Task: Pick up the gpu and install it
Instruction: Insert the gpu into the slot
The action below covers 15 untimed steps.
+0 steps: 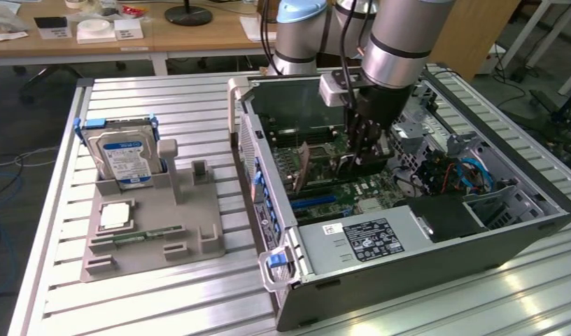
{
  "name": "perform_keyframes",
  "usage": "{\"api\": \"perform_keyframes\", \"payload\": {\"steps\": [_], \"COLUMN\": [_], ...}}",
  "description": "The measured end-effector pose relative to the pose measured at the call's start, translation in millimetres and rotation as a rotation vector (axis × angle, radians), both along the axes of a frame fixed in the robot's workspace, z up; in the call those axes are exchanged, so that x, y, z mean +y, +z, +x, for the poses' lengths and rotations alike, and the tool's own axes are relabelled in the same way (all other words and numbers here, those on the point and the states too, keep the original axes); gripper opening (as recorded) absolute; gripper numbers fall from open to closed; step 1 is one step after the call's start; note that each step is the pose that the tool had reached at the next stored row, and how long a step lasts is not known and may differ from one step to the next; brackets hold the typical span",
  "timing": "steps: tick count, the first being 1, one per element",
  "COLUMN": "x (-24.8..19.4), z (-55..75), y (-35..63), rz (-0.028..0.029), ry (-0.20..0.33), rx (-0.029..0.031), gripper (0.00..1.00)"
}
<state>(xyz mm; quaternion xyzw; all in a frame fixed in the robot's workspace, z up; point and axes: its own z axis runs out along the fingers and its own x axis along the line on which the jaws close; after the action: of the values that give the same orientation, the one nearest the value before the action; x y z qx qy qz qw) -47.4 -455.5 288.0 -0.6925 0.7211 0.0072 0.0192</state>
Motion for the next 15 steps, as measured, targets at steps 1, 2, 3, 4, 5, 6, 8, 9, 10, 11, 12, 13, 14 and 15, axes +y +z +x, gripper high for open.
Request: {"api": "perform_keyframes", "payload": {"steps": [1,2,3,4,5,6,8,9,10,11,12,13,14,15], "x": [0.0,0.0,-0.3,-0.8,-1.3,-1.6,-1.7,-1.8,-2.0,-2.4,-2.7,-2.9,-3.0,-3.1], "z": [-0.3,-0.7,-1.2,-1.5,-1.8,-2.3,-3.4,-4.0,-4.6,-5.0,-5.4,-5.8,-6.2,-6.7], "y": [-0.4,-0.7,-1.1,-1.5,-1.8,-2.3,-3.4,-3.9,-4.4,-4.8,-5.3,-5.7,-6.2,-6.8], "rz": [-0.0001,-0.0002,-0.0002,-0.0001,-0.0001,0.0001,-0.0001,-0.0001,-0.0002,-0.0002,0.0000,0.0000,0.0000,-0.0001], "ry": [0.000,0.001,0.001,0.002,0.003,0.004,0.005,0.006,0.006,0.007,0.008,0.008,0.009,0.009], "rx": [0.0000,0.0001,0.0001,0.0000,0.0000,0.0000,0.0000,0.0001,0.0001,0.0001,0.0000,0.0000,0.0000,0.0000], "gripper": [0.26,0.26,0.26,0.26,0.26,0.26,0.26,0.26,0.26,0.26,0.26,0.26,0.26,0.26]}}
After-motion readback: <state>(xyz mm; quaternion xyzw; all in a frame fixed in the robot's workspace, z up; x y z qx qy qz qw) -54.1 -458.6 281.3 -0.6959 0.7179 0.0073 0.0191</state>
